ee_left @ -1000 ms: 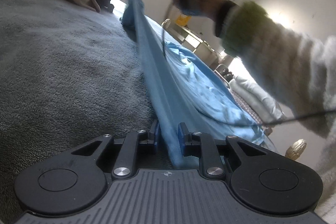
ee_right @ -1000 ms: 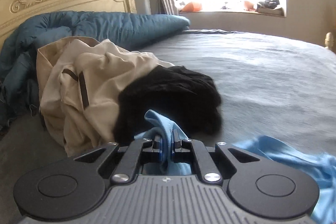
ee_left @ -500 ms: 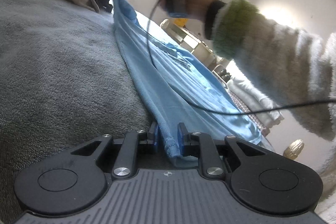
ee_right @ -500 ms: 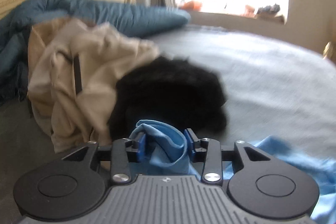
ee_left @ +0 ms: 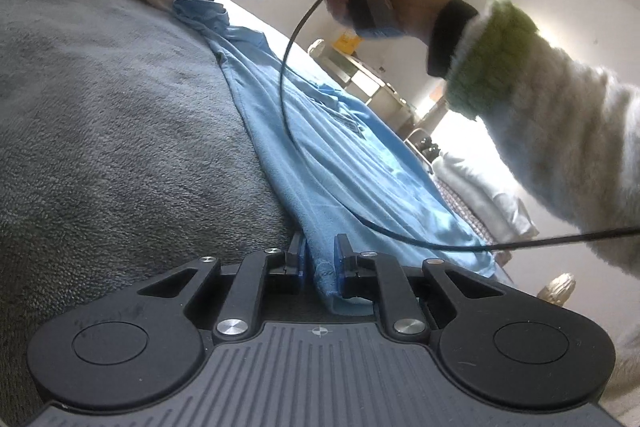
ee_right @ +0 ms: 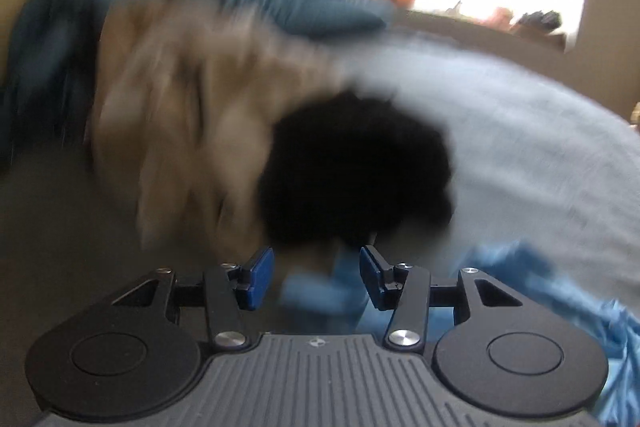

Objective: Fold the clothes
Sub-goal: 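Hold the shirt hem with the left gripper while the right gripper grasps the collar and pulls it straight, then open both grippers and release the light-blue shirt onto the bed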

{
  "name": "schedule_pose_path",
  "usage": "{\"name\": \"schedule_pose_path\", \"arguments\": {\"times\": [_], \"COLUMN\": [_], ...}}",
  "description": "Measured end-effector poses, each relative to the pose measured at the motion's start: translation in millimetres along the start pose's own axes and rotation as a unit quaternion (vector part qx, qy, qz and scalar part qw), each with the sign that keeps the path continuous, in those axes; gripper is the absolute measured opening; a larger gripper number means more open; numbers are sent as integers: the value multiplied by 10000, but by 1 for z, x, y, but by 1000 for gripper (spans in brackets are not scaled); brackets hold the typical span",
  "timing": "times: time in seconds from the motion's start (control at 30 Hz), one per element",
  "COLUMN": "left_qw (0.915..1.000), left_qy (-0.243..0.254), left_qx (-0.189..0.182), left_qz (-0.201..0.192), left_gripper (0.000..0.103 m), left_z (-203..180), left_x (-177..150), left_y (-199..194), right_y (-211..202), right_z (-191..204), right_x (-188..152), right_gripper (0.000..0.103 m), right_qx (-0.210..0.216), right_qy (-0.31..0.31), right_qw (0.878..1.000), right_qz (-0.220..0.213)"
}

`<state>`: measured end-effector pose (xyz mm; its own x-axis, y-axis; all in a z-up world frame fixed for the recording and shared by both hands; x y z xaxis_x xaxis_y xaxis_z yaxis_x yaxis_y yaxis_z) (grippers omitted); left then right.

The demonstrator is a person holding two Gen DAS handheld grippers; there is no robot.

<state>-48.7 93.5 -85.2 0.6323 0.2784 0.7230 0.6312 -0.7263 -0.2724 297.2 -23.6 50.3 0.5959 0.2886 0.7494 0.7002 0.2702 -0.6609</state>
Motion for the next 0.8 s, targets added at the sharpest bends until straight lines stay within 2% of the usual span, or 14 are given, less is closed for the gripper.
{"name": "schedule_pose_path", "arguments": {"times": [0.07, 0.27, 0.3, 0.4, 0.43, 0.47, 0.5, 0.63, 0.8], "left_qw": [10000, 10000, 10000, 9998, 9998, 9994, 9988, 9931, 9852], "left_qy": [-70, -79, -77, -129, -188, -305, -442, -983, -1535], "left_qx": [-22, 12, 36, 77, 45, -48, -167, -592, -707], "left_qz": [-6, -24, -37, -88, -105, -122, -138, -254, -301], "left_gripper": [10, 10, 7, 2, 2, 2, 1, 1, 1], "left_z": [2, 0, 0, -1, 0, 1, 4, 13, 27], "left_x": [0, 1, 1, 1, 1, 1, 2, 5, 3], "left_y": [-1, -1, -1, -2, -2, -4, -7, -20, -32], "right_y": [12, 42, 43, 41, 39, 37, 33, 14, 4], "right_z": [14, 6, 2, -3, -3, -3, -3, -1, 2], "right_x": [-19, -52, -54, -58, -59, -59, -59, -51, -42], "right_gripper": [49, 42, 41, 35, 26, 9, 4, 4, 4], "right_qx": [-32, -300, -332, -289, -301, -314, -315, -132, 141], "right_qy": [-230, 207, 379, 527, 505, 484, 492, 547, 623], "right_qw": [9981, 9881, 9869, 9866, 9869, 9872, 9878, 9923, 9946], "right_qz": [573, 1497, 1533, 1515, 1502, 1489, 1445, 1102, 823]}}
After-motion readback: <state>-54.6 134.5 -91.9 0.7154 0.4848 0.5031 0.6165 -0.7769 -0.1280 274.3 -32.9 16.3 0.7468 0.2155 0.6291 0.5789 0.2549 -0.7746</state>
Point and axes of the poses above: each gripper's, at about its wrist camera, not at the fingertips, and y roughly the way its jaws point, z to its left, x to its top, the point moved 2 cm from there along y, roughly the way its jaws point, and after that the axes turned 3 degrees about -z, right-handed, at the moved point
